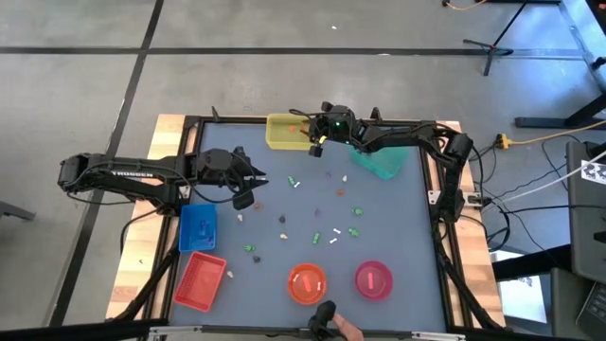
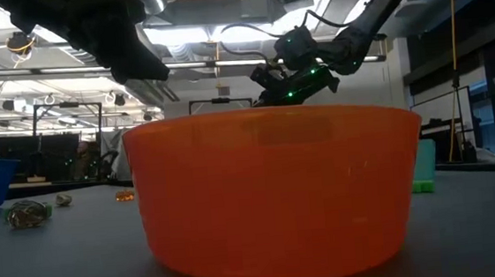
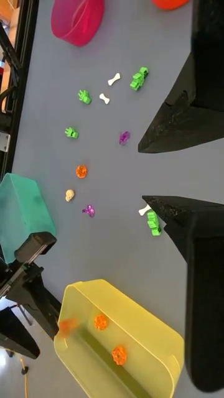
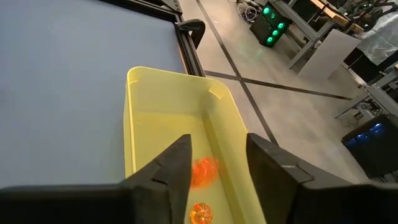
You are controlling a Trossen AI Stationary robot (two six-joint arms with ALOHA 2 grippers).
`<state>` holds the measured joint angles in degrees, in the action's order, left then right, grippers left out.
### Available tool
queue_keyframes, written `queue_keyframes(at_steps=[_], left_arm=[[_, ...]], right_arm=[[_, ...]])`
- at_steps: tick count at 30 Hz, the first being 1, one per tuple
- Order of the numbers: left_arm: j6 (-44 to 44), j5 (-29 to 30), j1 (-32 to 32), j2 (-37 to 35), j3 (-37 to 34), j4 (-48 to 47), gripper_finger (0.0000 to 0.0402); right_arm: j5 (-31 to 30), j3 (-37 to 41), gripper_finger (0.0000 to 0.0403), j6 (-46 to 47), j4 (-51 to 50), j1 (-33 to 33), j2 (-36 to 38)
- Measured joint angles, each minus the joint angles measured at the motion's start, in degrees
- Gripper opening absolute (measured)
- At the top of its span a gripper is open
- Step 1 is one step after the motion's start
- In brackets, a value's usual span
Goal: Sort Halloween decoration
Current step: Put the orange pumpkin toy into the yellow bin, then put the black skull toy into the light blue bin
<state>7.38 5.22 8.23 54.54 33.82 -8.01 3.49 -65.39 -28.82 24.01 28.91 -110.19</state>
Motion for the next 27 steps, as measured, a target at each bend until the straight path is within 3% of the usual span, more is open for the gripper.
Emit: queue_keyframes(at_steps=[10, 27], left_arm=[[0.0, 0.0, 0.0, 0.0, 0.0, 0.0, 0.0105], [2.1, -1.4, 0.0, 0.0, 0.0, 1.4, 0.0105]], right_arm=[[-3.5, 0.0, 0.0225, 0.0, -0.1, 0.0, 0.0], [-3.4, 0.0, 0.0232, 0.0, -0.1, 0.0, 0.0]])
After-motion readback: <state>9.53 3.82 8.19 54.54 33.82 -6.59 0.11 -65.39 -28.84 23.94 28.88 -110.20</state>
